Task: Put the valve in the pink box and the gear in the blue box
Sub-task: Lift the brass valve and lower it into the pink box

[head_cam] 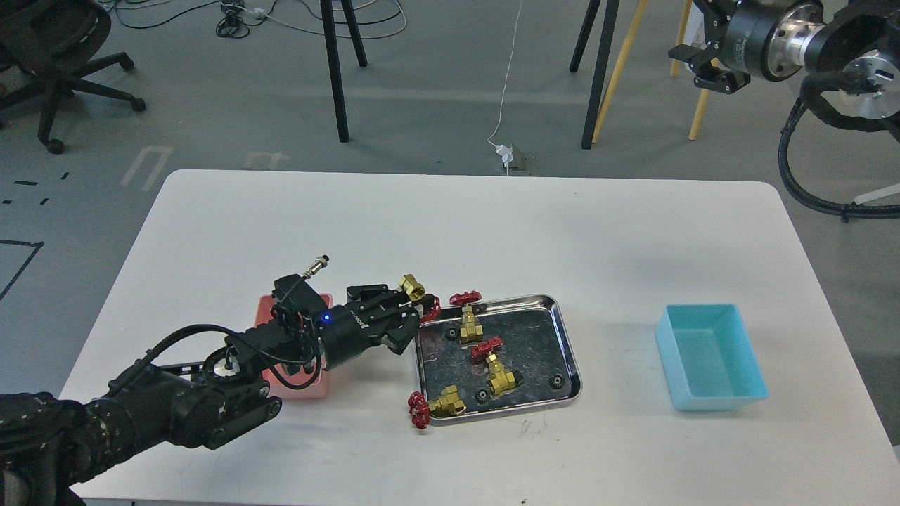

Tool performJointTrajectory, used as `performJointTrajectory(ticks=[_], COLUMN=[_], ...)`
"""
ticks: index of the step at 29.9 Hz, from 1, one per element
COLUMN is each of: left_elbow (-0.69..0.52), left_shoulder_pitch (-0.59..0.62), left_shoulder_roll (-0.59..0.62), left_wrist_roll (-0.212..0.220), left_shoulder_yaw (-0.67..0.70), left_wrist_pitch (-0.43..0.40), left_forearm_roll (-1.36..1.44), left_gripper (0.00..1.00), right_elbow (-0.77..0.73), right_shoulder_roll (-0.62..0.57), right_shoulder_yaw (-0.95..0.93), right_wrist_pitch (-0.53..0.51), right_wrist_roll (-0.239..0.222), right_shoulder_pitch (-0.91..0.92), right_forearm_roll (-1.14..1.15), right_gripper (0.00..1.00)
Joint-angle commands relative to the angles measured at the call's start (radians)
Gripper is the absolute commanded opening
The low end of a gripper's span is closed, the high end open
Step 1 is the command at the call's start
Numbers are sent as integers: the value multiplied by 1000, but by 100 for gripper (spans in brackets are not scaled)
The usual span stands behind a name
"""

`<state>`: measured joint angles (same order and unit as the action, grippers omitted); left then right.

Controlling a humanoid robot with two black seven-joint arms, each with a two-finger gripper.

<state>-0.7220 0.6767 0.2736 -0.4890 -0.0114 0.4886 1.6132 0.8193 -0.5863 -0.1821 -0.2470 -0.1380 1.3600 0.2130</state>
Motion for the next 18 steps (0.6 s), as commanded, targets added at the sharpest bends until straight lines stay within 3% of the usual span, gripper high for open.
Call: performJointTrajectory(ticks=[1,8,18], left_elbow=[-109,-266,-264], left_shoulder_pitch=[12,-44,-100], left_shoulder_roll=[128,364,403], left_wrist_roll=[0,0,0], left_shoulder_yaw=[-1,-2,-5], left_wrist_pitch=[0,0,0], left_forearm_roll=[-76,-107,-151], left_gripper=[7,8,9], right_elbow=[-12,-81,-166], right_shoulder_roll=[17,63,129], right_shoulder_yaw=[0,0,-2], right_wrist_pitch=[0,0,9], right_wrist_roll=[0,0,1], right_shoulder_pitch=[2,5,7], right_forearm_roll=[0,0,46], right_gripper=[98,98,98])
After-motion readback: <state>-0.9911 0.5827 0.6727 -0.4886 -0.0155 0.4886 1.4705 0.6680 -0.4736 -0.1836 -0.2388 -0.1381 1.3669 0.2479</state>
